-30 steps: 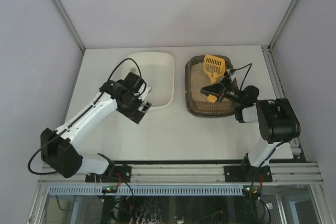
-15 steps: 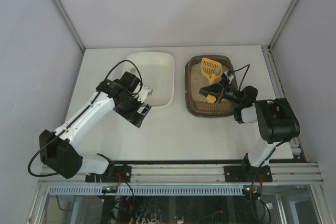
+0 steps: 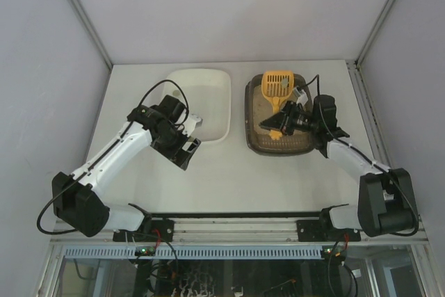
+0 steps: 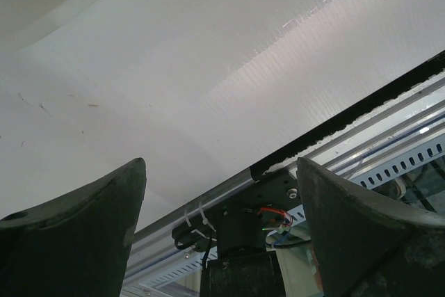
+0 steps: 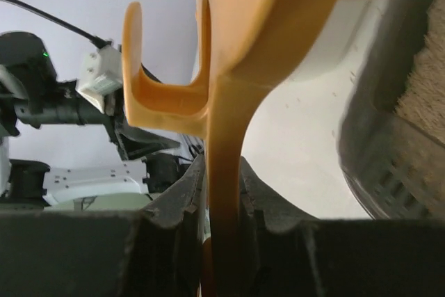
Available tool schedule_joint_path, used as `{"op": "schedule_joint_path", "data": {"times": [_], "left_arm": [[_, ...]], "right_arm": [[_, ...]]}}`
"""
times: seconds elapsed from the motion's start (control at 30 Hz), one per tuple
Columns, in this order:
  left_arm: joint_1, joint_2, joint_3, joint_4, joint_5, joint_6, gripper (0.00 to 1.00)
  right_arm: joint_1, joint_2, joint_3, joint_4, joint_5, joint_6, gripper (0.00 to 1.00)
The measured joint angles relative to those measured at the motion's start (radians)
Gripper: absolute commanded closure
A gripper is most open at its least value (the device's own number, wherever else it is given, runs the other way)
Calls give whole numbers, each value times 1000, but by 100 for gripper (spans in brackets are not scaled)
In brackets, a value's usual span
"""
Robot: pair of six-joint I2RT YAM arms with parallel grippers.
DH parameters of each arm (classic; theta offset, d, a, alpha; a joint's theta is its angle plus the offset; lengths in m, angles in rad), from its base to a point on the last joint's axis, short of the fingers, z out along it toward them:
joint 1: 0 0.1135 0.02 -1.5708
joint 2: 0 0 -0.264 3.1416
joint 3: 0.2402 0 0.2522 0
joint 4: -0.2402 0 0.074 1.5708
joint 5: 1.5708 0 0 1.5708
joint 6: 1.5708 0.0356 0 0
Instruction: Clean the litter box
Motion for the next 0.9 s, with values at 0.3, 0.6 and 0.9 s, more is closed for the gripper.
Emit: {"op": "schedule_joint_path", "data": {"times": [0.3, 0.6, 0.9], "left_arm": [[0, 0, 0, 0, 11, 7, 7], [21, 0, 0, -1, 15, 8, 13], [410, 85, 176, -139, 348, 111, 0]], "right_arm": [[-116, 135, -253, 578, -222, 407, 100], [-84, 204, -246, 1055, -264, 713, 100], [97, 45, 179, -64, -68, 40, 100]]}}
